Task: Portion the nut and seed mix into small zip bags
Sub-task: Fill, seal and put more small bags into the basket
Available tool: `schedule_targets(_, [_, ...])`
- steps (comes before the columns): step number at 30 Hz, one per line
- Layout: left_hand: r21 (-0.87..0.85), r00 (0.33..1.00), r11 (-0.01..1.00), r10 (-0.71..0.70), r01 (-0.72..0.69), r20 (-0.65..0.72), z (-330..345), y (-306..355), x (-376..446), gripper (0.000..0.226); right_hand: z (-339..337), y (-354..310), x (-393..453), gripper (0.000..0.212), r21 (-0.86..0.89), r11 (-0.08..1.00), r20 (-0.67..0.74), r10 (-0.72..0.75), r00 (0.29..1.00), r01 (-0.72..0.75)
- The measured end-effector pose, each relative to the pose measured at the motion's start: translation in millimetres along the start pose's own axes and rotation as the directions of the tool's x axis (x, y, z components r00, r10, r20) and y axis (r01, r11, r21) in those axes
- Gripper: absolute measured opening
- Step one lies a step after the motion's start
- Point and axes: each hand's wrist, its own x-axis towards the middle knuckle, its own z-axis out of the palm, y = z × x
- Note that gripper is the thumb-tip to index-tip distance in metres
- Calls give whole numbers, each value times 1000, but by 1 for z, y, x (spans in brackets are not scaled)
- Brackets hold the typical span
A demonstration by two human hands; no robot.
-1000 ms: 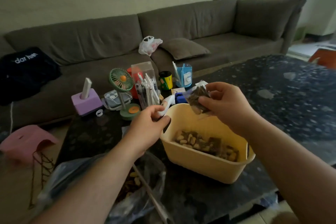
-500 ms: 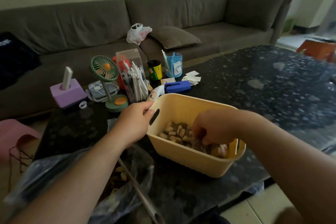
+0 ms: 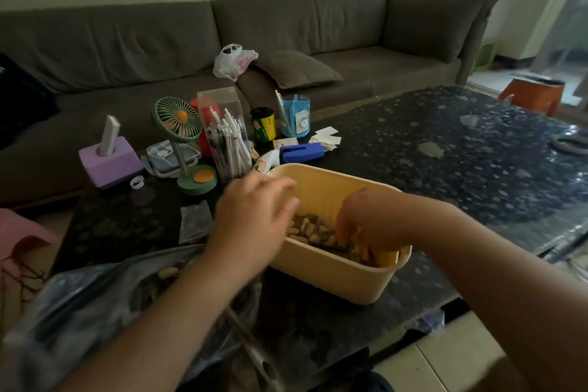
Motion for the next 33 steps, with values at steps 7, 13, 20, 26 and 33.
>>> schedule_targets(7, [35, 977, 981, 183, -188, 111, 31, 16, -36, 56, 16, -12, 11, 31, 29, 994, 168, 100, 981, -106])
schedule_targets(13, [42, 970, 971, 233, -236, 67, 37, 15, -35, 55, 14, -11, 13, 34, 42, 989, 181, 129, 975, -139])
schedule_targets(20, [-311, 965, 914, 234, -261, -119, 23, 2, -40, 29, -12, -20, 1, 23, 63, 995, -168, 92, 981, -83])
schedule_targets(26, [-202, 988, 973, 82, -108, -133, -37, -73, -67, 20, -4, -113, -9, 17, 211, 879, -657, -196, 728, 428])
schedule_targets(33, [167, 820, 897, -442, 409, 363, -83, -138, -98, 28, 38, -168, 53, 11, 159, 888, -477, -314, 821, 432])
